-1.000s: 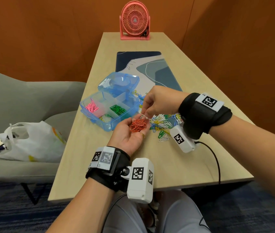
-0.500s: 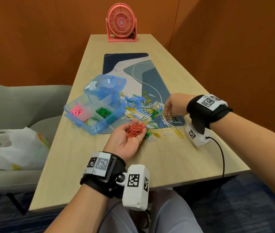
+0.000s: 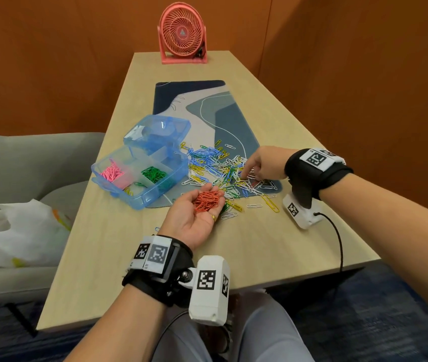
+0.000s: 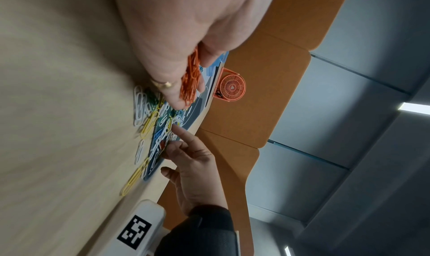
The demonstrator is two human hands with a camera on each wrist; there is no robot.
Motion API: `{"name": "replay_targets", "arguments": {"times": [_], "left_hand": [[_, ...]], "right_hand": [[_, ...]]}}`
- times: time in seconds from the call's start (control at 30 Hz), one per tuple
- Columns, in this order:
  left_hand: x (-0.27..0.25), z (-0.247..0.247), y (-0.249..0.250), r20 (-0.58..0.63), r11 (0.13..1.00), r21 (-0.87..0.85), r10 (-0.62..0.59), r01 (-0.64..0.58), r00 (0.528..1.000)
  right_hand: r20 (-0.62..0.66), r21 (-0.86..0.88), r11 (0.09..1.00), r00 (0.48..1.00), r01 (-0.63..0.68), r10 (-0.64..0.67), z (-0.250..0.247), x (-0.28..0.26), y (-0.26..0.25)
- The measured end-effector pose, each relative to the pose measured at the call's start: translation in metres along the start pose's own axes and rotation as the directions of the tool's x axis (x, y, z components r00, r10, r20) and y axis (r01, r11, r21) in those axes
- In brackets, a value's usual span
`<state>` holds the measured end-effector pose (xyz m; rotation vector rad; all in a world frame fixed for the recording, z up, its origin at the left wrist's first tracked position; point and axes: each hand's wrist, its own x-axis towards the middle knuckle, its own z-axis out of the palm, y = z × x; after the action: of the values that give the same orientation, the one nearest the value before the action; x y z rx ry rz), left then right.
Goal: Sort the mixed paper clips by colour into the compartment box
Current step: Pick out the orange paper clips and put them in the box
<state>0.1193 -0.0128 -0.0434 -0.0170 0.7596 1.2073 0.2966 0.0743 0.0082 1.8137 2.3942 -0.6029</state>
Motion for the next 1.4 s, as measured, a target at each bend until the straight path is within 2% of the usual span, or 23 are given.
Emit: {"name": "replay_targets", "arguments": {"times": [0.07, 0.13, 0.27, 0.53, 0.73, 0.93, 1.17, 1.3, 1.4], "left_hand": [[0.0, 0.0, 0.0, 0.0, 1.0, 0.005, 0.001, -0.001, 1.0], [0.0, 0.0, 0.0, 0.004, 1.0, 0.005, 0.001, -0.001, 1.0], [-0.002, 0.0, 0.0, 0.017, 1.0, 0.005, -0.001, 0.001, 1.0], [-0.003, 0.0, 0.001, 0.019, 1.0, -0.013, -0.012, 0.013, 1.0], [-0.005, 0.0, 0.001, 0.013, 1.0, -0.016, -0.017, 0.017, 1.0], [-0.005, 0.001, 0.001, 0.01, 1.0, -0.014, -0.014, 0.014, 1.0], [-0.003, 0.0, 0.001, 0.003, 1.0, 0.015, -0.004, 0.004, 1.0], [-0.002, 0.0, 0.001, -0.003, 1.0, 0.023, -0.001, 0.001, 1.0], [-0.002, -0.001, 0.002, 0.001, 1.0, 0.019, -0.003, 0.003, 1.0]], "right_hand": [[0.012, 0.038, 0.999, 1.0, 0.021, -0.022, 0.001, 0.0, -0.001], [-0.033, 0.017, 1.0, 0.999, 0.012, -0.012, 0.0, 0.001, 0.001], [-0.086, -0.11, 0.991, 0.994, -0.073, 0.064, -0.002, 0.005, 0.008], [-0.089, -0.179, 0.967, 0.981, -0.184, 0.17, -0.003, 0.008, 0.015], [-0.079, -0.114, 0.979, 0.984, -0.169, 0.16, 0.001, 0.009, 0.01], [-0.053, -0.125, 0.975, 0.983, -0.184, 0.178, 0.003, 0.01, 0.012], [-0.083, -0.183, 0.96, 0.976, -0.213, 0.201, -0.003, 0.009, 0.013], [-0.105, -0.154, 0.979, 0.987, -0.137, 0.121, -0.003, 0.01, 0.007], [-0.065, -0.126, 0.986, 0.993, -0.111, 0.103, 0.001, 0.011, 0.002]]}}
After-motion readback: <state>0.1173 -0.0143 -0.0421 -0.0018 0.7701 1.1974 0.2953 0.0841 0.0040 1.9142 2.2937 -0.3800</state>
